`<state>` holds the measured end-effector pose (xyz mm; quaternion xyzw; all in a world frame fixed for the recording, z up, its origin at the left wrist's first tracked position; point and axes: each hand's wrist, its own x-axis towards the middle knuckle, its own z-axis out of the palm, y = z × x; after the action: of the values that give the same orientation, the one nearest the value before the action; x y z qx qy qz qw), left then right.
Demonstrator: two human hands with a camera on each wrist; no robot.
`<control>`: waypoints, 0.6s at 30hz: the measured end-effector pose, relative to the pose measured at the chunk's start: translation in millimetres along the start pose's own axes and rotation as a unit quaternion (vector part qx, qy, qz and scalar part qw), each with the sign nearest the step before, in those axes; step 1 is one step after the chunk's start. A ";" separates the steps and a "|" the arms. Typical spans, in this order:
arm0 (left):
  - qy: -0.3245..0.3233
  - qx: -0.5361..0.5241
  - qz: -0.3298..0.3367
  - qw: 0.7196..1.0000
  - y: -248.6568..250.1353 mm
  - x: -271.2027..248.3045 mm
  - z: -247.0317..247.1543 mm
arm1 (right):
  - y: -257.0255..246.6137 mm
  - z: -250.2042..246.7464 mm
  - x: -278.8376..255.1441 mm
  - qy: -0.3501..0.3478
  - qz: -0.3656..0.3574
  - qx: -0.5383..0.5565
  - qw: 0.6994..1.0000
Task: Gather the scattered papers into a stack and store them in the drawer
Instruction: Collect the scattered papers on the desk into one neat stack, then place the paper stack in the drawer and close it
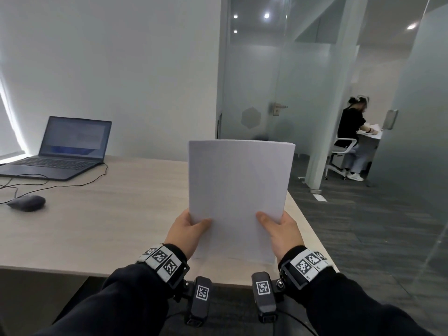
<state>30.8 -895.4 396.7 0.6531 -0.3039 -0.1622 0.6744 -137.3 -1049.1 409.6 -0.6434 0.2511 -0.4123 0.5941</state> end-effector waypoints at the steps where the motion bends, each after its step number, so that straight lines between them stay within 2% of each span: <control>1: 0.003 -0.007 0.002 1.000 3.2 -3.3 -3.2 | -3.5 2.9 -2.3 -0.003 -0.003 0.000 1.000; 6: 0.011 -0.042 0.015 0.999 16.8 -24.5 -35.9 | -19.5 28.2 -14.2 -0.022 -0.005 -0.001 1.000; 11: 0.016 -0.067 0.000 0.998 27.9 -58.9 -97.9 | -31.5 74.3 -33.3 -0.070 0.000 0.007 0.998; 18: 0.051 -0.151 -0.134 0.978 35.8 -116.1 -167.0 | -31.7 146.7 -68.2 -0.123 0.025 0.053 0.991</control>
<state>39.7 -689.9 415.1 0.5861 -0.1510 -0.2611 0.7520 -57.4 -906.5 431.4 -0.6503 0.1698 -0.3281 0.6638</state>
